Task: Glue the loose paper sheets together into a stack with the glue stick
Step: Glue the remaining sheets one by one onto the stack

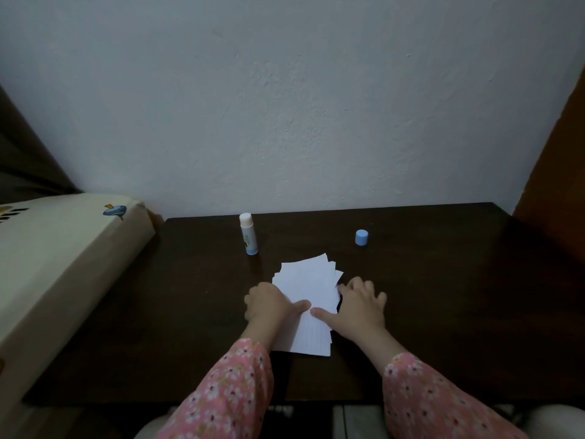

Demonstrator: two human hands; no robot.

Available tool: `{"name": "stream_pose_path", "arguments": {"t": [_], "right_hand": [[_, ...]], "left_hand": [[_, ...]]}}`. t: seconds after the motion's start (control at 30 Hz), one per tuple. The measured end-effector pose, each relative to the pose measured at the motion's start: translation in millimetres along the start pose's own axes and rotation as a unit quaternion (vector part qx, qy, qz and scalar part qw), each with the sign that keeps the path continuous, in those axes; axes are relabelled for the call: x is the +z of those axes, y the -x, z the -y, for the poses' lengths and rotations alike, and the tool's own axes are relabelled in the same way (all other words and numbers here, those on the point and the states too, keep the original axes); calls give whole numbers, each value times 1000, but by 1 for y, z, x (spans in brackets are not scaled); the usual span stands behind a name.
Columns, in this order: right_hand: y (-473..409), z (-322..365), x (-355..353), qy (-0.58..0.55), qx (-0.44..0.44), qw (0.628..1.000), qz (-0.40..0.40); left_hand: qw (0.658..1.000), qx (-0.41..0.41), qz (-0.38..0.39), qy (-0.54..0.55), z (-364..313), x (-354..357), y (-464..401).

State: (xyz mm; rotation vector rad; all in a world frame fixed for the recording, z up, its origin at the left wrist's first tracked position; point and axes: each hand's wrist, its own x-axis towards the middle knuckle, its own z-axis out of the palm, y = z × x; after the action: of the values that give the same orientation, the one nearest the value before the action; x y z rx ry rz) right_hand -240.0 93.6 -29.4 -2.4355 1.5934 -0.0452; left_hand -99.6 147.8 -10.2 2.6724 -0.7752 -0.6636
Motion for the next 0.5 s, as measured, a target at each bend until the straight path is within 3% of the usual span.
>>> {"name": "stream_pose_path", "arguments": {"t": [0.13,0.23,0.33,0.43,0.5], "right_hand": [[-1,3,-1,-78,-1,997,12],[-5,5,-1,-202,20,979,9],[-12,8,-5,-436,24,899,21],[-14,16,-18,-521,8,853,17],[-16,19,-26,-557,15,830,2]], "left_hand": [[997,57,-43,-1,10,6,1],[986,117,-79,83,26,7,0],[970,133,-81,189,36,8,-4],[919,165,-4,359,33,3,-5],[888,190,-3,419,27,-2,-1]]}}
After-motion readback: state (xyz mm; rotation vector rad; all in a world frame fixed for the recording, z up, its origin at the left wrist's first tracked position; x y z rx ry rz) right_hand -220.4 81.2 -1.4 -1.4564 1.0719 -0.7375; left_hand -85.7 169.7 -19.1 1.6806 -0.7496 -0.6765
